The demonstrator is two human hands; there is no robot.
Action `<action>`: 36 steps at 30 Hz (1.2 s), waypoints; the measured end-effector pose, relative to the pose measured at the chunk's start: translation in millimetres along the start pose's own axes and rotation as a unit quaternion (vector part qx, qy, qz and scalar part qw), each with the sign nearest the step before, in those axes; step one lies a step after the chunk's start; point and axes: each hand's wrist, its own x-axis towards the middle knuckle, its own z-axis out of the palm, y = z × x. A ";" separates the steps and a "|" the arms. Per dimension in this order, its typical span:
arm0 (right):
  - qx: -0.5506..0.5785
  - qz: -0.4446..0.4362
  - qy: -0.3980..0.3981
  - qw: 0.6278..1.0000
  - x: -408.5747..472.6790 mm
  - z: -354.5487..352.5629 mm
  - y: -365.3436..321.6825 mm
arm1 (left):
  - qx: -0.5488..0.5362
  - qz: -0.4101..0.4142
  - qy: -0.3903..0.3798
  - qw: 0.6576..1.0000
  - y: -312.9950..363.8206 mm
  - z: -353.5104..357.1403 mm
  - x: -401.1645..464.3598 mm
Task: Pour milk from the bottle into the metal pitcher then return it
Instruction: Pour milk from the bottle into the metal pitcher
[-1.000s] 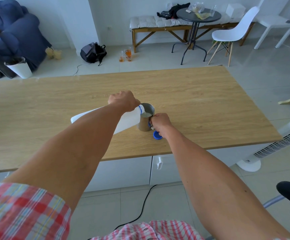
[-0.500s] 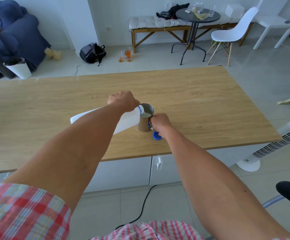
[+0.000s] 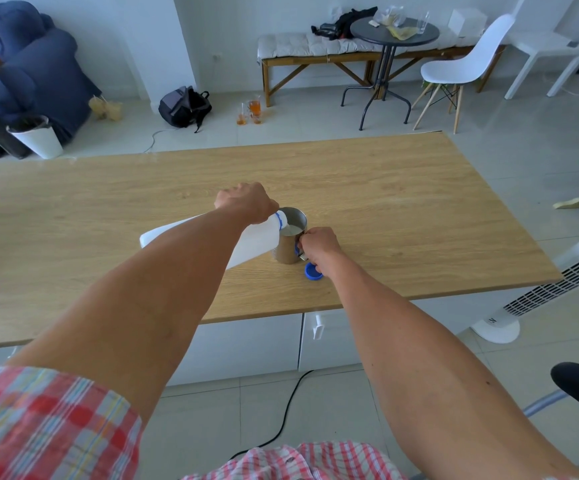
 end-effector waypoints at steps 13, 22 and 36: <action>0.005 0.007 -0.001 1.000 2.0 2.1 0.4 | 0.001 -0.003 -0.002 1.000 0.0 0.4 1.8; 0.003 0.007 0.000 1.000 -1.2 0.4 -1.1 | 0.005 -0.007 -0.003 1.000 1.1 1.3 3.3; 0.002 0.007 0.005 1.000 -4.4 0.0 -2.5 | 0.008 -0.006 -0.004 1.000 0.7 1.5 4.7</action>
